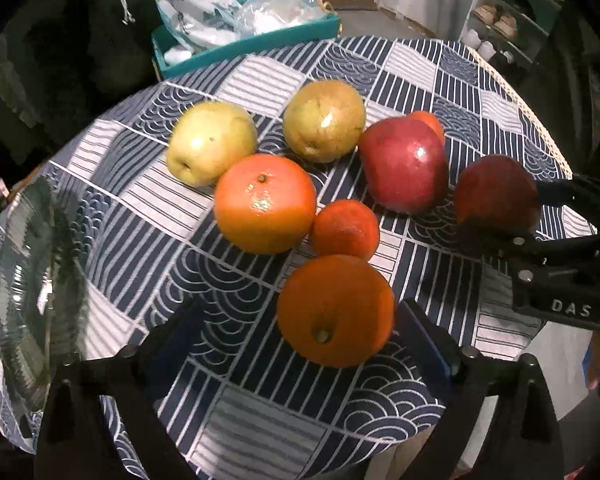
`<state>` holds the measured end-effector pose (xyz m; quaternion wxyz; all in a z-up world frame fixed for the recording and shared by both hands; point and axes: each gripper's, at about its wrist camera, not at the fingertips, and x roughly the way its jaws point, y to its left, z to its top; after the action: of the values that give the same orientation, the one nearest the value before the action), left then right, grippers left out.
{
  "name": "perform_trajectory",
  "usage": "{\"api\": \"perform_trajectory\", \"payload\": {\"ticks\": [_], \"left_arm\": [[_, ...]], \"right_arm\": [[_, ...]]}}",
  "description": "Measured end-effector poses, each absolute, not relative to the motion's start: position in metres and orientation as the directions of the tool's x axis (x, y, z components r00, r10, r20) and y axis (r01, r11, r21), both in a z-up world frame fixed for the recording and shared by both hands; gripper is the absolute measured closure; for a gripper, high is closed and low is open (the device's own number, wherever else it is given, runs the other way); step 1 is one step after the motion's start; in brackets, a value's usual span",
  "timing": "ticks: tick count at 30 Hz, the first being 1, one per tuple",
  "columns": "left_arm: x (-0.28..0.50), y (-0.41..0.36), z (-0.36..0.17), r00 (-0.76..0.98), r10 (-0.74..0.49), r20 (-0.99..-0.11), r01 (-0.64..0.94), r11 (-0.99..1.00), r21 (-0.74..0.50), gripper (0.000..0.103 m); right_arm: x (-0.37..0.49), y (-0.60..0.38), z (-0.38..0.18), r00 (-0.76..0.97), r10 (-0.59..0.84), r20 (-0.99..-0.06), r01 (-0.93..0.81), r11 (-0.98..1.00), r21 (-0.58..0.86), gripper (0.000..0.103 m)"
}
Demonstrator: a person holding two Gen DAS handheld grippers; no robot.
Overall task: Organize fruits
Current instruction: 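Grasp a large orange with the left tool while the right tool grasps a large red apple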
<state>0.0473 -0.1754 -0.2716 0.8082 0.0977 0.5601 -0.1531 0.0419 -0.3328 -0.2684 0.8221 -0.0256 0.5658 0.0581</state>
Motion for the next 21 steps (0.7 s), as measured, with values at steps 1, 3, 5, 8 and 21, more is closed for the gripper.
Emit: {"api": "perform_trajectory", "payload": {"ticks": [1,3,5,8,21], "left_arm": [[0.048,-0.176,-0.273,0.321,-0.147,-0.936,0.356,0.934,-0.024,0.008],[0.049,-0.177,-0.275,0.316,-0.161,-0.935,0.356,0.934,-0.040,0.011],[0.050,-0.179,-0.277,0.308,-0.173,-0.935,0.359,0.932,-0.054,0.016],[0.051,-0.182,-0.280,0.286,-0.199,-0.938,0.364,0.927,-0.086,0.026],[0.047,-0.172,-0.277,0.303,-0.199,-0.932,0.367,0.927,-0.078,0.037]], "right_arm": [[0.040,-0.334,-0.269,0.352,0.065,-0.934,-0.128,0.992,0.021,0.027],[0.040,-0.332,-0.270,0.351,0.065,-0.934,-0.131,0.991,0.020,0.027],[0.042,-0.330,-0.271,0.349,0.070,-0.935,-0.132,0.991,0.025,0.027],[0.043,-0.330,-0.272,0.347,0.069,-0.935,-0.134,0.991,0.024,0.027],[0.045,-0.329,-0.265,0.363,0.077,-0.928,-0.133,0.991,0.030,0.027]]}}
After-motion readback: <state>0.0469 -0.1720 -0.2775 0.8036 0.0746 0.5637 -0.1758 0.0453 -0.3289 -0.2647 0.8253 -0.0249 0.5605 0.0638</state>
